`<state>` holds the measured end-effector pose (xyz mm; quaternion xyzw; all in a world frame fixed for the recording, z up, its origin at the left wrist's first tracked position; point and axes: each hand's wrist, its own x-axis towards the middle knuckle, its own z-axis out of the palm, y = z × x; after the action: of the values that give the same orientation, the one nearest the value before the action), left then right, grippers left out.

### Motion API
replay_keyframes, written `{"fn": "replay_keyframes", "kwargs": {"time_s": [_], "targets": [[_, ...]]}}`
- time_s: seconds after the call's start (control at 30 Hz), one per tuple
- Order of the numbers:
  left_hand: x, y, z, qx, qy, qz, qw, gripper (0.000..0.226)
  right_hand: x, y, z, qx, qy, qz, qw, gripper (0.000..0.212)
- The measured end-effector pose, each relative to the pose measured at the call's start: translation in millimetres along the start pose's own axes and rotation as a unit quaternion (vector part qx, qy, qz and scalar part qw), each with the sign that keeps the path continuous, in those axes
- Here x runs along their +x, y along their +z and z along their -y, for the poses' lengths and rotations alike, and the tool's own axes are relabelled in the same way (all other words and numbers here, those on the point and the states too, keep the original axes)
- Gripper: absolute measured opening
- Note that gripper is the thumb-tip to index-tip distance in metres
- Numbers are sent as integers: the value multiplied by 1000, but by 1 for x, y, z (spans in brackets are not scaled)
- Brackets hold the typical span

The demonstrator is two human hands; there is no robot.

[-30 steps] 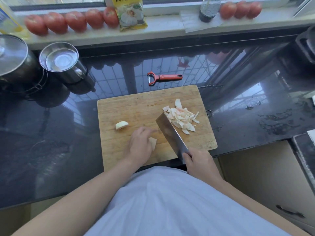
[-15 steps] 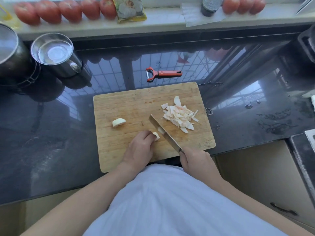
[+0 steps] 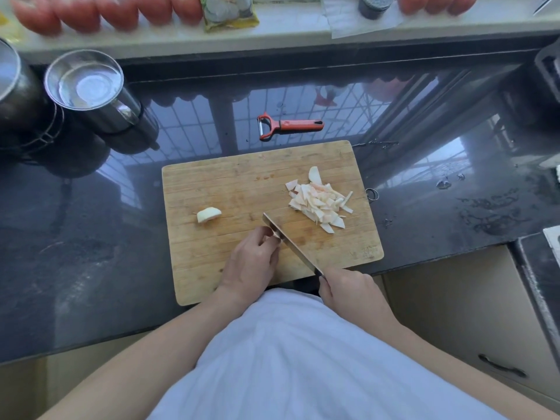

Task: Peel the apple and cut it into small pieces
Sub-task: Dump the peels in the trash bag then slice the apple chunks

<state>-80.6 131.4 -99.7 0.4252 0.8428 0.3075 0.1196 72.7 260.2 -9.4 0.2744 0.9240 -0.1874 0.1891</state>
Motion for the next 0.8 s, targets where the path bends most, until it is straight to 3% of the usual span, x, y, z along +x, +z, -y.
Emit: {"fn": "replay_keyframes", "kwargs": {"time_s": [0.37, 0.5, 0.57, 0.67, 0.8], "targets": [[0, -1, 4, 23, 40, -6, 999, 15, 15, 6, -6, -60, 16, 49, 997, 16], [0, 0, 4, 21, 19, 4, 1000, 16, 51, 15, 20, -79, -34, -16, 996, 25], [0, 0, 4, 23, 13, 3, 1000, 17, 58, 15, 24, -64, -40, -24, 997, 15], [-1, 2, 5, 15, 16, -2, 1000, 13, 45, 14, 7, -14, -59, -70, 996, 18], [-3, 5, 6, 21, 14, -18, 1000, 6, 19, 12, -17, -18, -48, -47, 998, 18]]}}
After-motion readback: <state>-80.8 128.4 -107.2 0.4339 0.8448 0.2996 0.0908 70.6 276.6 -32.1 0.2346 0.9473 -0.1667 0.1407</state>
